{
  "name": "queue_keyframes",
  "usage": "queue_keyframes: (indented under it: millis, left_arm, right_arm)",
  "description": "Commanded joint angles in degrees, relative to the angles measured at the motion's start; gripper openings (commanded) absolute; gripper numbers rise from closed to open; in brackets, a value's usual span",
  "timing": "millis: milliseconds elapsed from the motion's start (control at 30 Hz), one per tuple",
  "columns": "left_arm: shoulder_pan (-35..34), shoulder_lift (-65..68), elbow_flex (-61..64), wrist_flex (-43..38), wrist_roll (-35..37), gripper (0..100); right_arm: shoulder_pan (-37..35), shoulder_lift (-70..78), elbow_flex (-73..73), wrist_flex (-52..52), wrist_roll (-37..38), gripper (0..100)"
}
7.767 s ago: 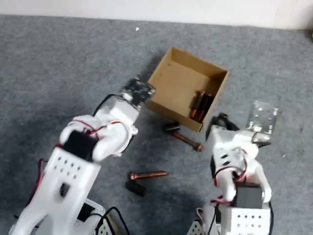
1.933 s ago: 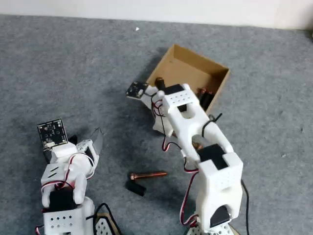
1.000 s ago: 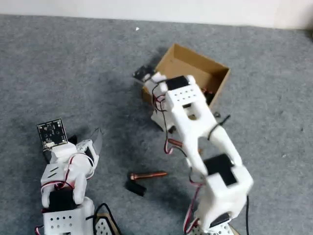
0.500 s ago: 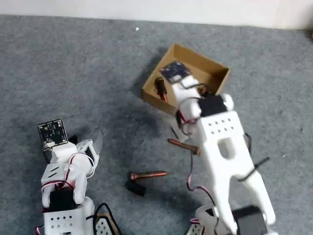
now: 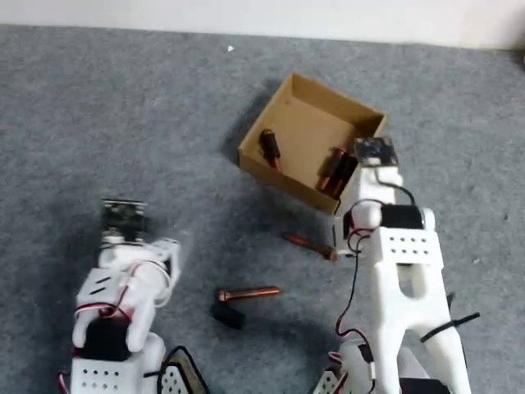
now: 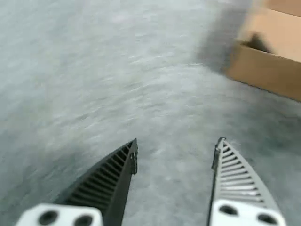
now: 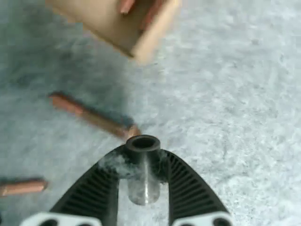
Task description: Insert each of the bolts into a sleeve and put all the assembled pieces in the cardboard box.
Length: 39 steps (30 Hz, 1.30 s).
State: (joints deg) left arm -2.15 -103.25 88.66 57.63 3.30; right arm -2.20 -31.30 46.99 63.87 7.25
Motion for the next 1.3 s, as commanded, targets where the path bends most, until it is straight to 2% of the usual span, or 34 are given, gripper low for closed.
queue_keyframes:
  millis: [0,233,600,867,1033,1267]
  left_arm:
    - [11.2,0.2,-4.1,0.5,-4.7,27]
    - [21.1,4.9,-11.8,4.4,-10.2,27]
    - [33.3,42.8,-29.2,3.5,-22.2,28]
    - [39.2,64.9,-39.4,-6.2,-27.3,28]
    - [42.6,78.7,-46.2,-9.7,-27.3,27]
    - [42.9,95.3,-58.4,-11.3,-27.9,27]
  right_arm:
    - [5.2,-2.1,1.1,-4.2,-2.5,0.4]
    - [14.0,-2.2,1.1,-7.3,-4.1,0.4]
    - [26.4,-2.2,-2.9,-7.3,-4.4,0.4]
    - [27.7,-2.2,-3.2,-7.3,-4.4,0.4]
    - [27.7,-2.2,-3.2,-7.4,-4.4,0.4]
    - [29.8,-1.9,-3.1,-9.5,-4.4,0.4]
